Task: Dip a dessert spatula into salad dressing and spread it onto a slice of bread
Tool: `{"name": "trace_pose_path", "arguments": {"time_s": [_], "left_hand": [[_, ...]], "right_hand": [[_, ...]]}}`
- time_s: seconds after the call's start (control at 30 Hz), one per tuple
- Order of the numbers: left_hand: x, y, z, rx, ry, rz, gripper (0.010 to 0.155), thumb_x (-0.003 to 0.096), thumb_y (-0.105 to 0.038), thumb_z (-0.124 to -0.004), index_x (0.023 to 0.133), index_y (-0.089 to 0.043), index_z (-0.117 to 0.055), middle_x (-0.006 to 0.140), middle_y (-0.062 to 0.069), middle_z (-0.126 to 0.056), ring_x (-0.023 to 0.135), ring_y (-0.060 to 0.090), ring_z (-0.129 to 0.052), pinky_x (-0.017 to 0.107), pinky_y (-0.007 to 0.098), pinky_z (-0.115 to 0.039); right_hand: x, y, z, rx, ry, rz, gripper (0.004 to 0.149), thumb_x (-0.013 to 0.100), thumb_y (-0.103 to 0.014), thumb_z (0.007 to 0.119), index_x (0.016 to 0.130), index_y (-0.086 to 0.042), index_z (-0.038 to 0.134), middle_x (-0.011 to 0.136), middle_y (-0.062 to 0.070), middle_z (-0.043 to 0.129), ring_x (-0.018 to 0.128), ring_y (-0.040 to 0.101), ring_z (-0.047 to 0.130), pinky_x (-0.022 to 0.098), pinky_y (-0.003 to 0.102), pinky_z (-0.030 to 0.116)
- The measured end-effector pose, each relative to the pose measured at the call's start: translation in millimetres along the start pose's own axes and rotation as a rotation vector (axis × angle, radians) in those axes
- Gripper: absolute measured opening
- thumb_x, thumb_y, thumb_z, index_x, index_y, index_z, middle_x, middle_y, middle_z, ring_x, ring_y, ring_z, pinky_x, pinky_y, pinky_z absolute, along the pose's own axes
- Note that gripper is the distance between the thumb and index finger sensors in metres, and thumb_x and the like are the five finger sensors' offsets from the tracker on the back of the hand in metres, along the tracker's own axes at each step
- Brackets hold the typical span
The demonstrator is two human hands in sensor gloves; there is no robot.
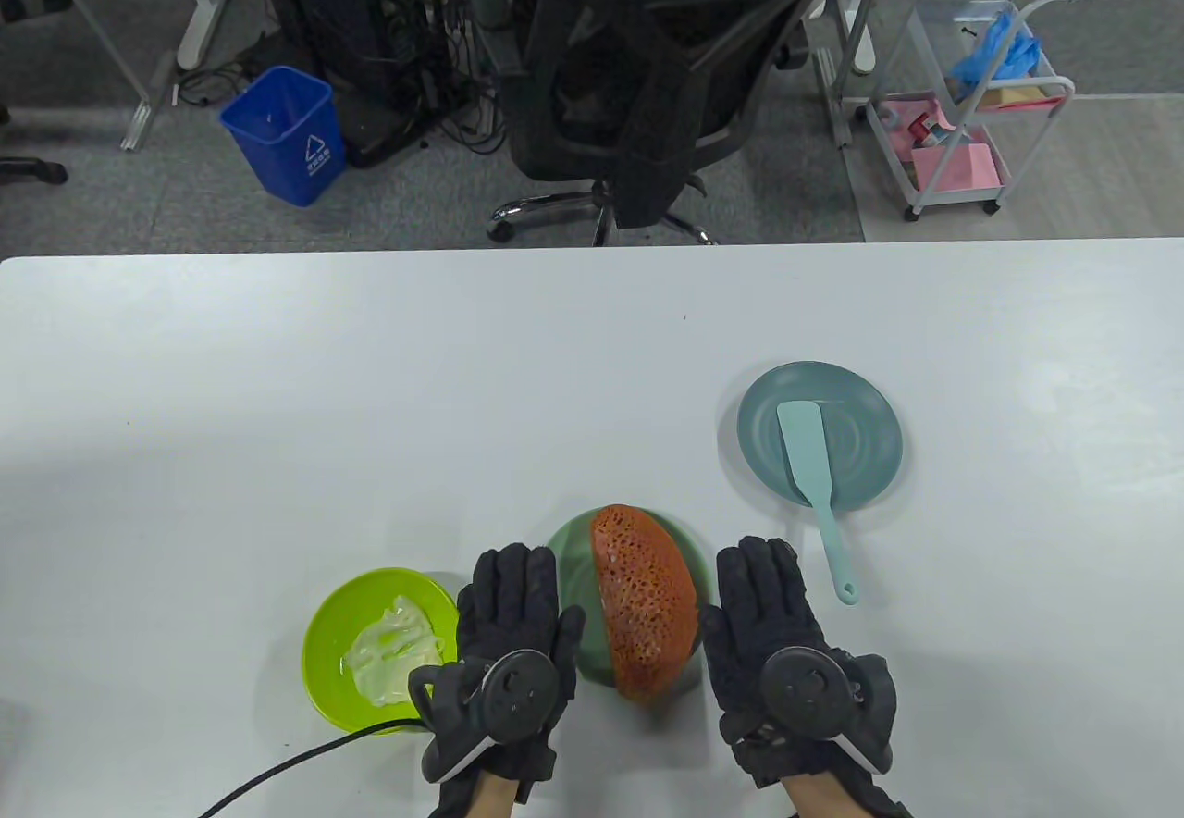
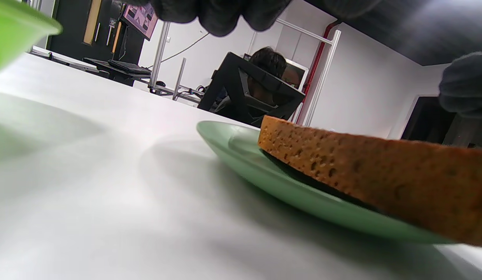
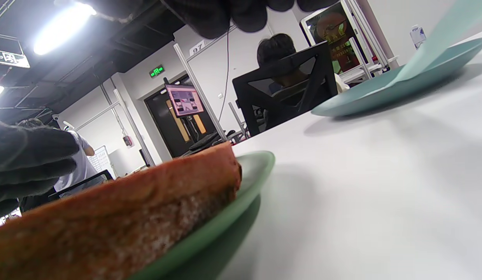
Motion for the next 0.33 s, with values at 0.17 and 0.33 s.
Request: {"name": "trace_pose_path", "arguments": {"time_s": [0.17, 0.33], "left_hand": [[0.0, -0.2, -0.2, 0.002, 0.0, -0.002, 0.068, 0.0659, -0.048, -0.049, 0.119, -0.006, -0.044, 0.119, 0.028, -0.041, 0.108, 0.058, -0.047, 0.073, 0.068, -0.045], [-0.5, -0.6, -0.9, 0.001, 0.003, -0.004, 0.068, 0.0659, -0.048, -0.049, 0.119, -0.007, -0.044, 0.119, 0.028, -0.042, 0.108, 0.057, -0.047, 0.073, 0.068, -0.045]], "right_hand": [[-0.2, 0.3, -0.3, 0.001, 0.002, 0.0, 0.062, 0.059, -0.054, 0.053, 0.11, -0.02, 0.046, 0.115, 0.012, 0.038, 0.108, 0.04, 0.032, 0.077, 0.051, 0.044], [-0.9, 0.1, -0.9, -0.001, 0.007, -0.002, 0.063, 0.059, -0.055, 0.054, 0.11, -0.02, 0.046, 0.115, 0.012, 0.039, 0.108, 0.04, 0.033, 0.076, 0.051, 0.044]]}}
Point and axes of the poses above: the tracker on the back of each hand, its own y axis roughly to the little-finger side, its own x axis roughly from the wrist to the fingertips, z = x × y, the point moved 5 cm from there along x, roughly from the wrist to the fingertips
